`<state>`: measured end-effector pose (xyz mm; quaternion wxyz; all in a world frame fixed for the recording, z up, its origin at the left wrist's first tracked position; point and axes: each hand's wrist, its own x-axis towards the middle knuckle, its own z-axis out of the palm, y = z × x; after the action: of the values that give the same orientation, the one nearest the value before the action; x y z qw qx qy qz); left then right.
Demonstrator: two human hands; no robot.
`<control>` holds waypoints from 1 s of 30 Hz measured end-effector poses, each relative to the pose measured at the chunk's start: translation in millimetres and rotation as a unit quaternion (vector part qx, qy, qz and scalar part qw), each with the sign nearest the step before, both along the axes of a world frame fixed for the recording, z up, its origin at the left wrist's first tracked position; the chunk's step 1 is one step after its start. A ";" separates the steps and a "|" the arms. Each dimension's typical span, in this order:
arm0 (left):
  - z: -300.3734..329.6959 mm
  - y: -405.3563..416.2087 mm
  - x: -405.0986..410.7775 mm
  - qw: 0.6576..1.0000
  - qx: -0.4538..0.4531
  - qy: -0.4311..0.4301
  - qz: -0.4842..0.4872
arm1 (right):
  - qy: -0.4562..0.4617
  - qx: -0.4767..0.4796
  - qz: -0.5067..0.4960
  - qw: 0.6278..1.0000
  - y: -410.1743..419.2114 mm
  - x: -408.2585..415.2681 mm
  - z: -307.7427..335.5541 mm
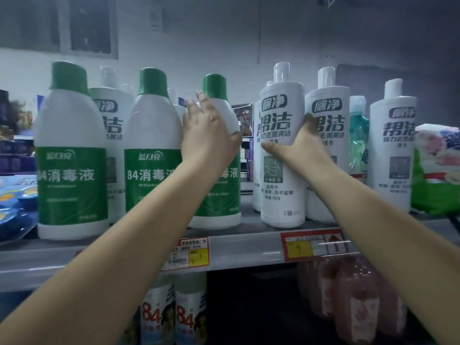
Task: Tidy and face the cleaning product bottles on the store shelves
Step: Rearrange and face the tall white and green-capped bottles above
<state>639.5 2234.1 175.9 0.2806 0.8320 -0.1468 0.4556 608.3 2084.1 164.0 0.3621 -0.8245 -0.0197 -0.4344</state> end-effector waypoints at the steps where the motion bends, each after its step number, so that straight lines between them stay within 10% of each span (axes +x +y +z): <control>1: 1.9 -1.4 1.9 1.000 -0.005 0.002 0.008 | -0.001 0.004 0.002 1.000 1.1 3.0 0.1; 30: 45.3 -7.1 -2.8 0.989 -0.132 0.005 -0.064 | -0.129 0.004 0.033 0.991 -12.2 -1.4 -8.4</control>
<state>636.7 2227.0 221.2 0.4175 0.7786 -0.1368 0.4481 606.9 2071.9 155.6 0.3742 -0.7588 -0.0920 -0.5251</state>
